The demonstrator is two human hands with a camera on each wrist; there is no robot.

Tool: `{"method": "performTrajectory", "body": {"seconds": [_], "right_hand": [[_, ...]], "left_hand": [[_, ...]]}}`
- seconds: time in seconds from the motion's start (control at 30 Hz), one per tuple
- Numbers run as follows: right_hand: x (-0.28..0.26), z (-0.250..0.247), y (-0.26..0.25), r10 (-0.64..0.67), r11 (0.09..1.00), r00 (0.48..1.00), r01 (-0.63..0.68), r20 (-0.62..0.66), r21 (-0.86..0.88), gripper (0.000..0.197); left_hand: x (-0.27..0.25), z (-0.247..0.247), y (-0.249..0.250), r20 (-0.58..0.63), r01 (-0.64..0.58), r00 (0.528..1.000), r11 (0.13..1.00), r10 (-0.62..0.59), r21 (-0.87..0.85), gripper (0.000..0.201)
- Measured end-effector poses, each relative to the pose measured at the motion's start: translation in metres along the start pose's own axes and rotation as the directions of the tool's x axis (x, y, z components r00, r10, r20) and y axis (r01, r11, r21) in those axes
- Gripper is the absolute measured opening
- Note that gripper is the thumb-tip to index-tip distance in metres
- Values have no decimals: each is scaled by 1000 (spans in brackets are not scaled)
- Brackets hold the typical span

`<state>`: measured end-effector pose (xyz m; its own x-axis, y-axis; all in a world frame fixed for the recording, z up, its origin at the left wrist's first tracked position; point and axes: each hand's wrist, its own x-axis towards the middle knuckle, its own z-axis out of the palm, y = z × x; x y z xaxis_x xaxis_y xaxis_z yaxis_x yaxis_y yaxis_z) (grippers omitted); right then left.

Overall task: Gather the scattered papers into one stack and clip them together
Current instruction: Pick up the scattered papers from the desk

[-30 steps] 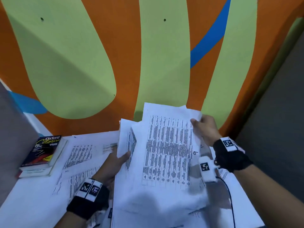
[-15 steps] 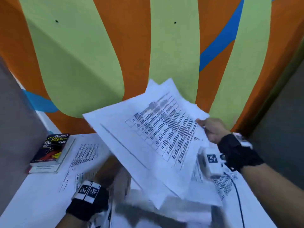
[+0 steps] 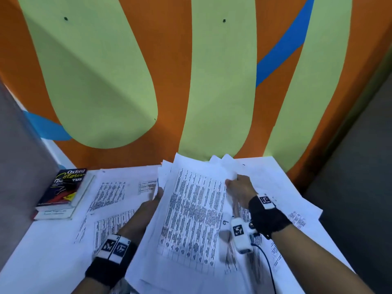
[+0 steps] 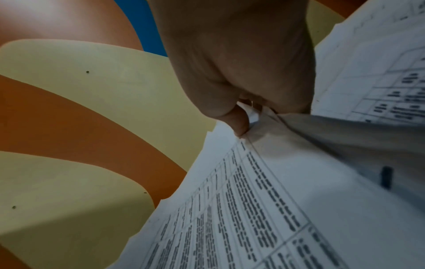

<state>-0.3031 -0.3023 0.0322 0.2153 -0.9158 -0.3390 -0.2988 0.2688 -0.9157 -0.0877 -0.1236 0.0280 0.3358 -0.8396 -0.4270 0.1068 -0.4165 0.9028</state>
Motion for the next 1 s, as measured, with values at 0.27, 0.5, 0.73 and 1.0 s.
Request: {"method": "performTrajectory", "body": {"seconds": [0.27,0.5,0.73,1.0], "right_hand": [[2,16,22,149,987,987,-145,60,-71,27],[-10,7,21,121,961,931,-197,344,195,82],[-37,7,-69,-419,888,889,360,182,284,37],[-44,-12,-127,-766,617,620,783,-167,81,43]], "left_hand": [[0,6,-14,68,28,997,1000,-28,8,51],[-3,-23,9,-13,-235,972,971,236,50,66],[-26,-40,91,16,-490,871,869,490,66,59],[-23,-31,131,-224,-537,658,657,719,530,40]]}}
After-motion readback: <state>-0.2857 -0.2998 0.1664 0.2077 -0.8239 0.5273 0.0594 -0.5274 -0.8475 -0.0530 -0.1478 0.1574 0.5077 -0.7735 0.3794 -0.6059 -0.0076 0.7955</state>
